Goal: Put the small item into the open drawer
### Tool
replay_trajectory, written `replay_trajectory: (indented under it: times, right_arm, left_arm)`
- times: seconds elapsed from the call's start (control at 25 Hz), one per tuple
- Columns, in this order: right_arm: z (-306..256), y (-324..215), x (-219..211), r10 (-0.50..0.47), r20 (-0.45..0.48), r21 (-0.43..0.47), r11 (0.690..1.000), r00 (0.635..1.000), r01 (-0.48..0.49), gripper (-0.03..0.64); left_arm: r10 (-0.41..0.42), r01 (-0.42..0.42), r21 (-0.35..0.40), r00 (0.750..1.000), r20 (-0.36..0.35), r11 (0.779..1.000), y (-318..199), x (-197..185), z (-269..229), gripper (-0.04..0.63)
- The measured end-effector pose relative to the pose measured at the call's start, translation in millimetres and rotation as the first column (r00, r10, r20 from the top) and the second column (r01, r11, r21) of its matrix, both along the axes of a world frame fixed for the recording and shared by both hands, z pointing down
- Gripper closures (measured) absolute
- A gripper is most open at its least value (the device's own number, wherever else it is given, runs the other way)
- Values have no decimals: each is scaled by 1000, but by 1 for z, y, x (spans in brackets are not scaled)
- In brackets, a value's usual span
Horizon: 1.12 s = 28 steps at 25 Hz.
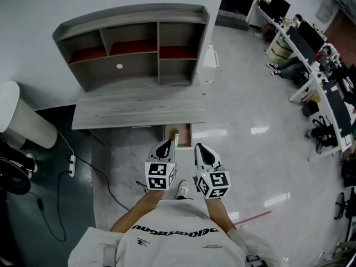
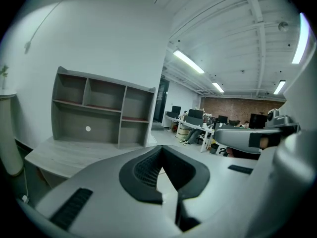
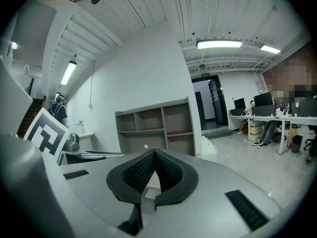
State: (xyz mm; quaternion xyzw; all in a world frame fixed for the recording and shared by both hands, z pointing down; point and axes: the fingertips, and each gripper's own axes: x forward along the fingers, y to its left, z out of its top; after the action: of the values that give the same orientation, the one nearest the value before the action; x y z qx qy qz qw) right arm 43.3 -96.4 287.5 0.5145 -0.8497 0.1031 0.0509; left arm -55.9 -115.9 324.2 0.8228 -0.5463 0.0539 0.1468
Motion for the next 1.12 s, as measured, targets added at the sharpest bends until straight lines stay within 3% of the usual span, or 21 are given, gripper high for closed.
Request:
replay_trajectory:
  times: [0.64, 1.12]
  right_arm:
    - [-20, 14, -2, 15, -23, 71, 997, 1000, -13, 586]
    - [-24, 16, 13, 34, -23, 100, 994, 999, -32, 586]
  left_arm:
    - [19, -25, 157, 999, 38, 987, 29, -4, -48, 580]
    - [34, -48, 200, 997, 74, 979, 36, 12, -50, 580]
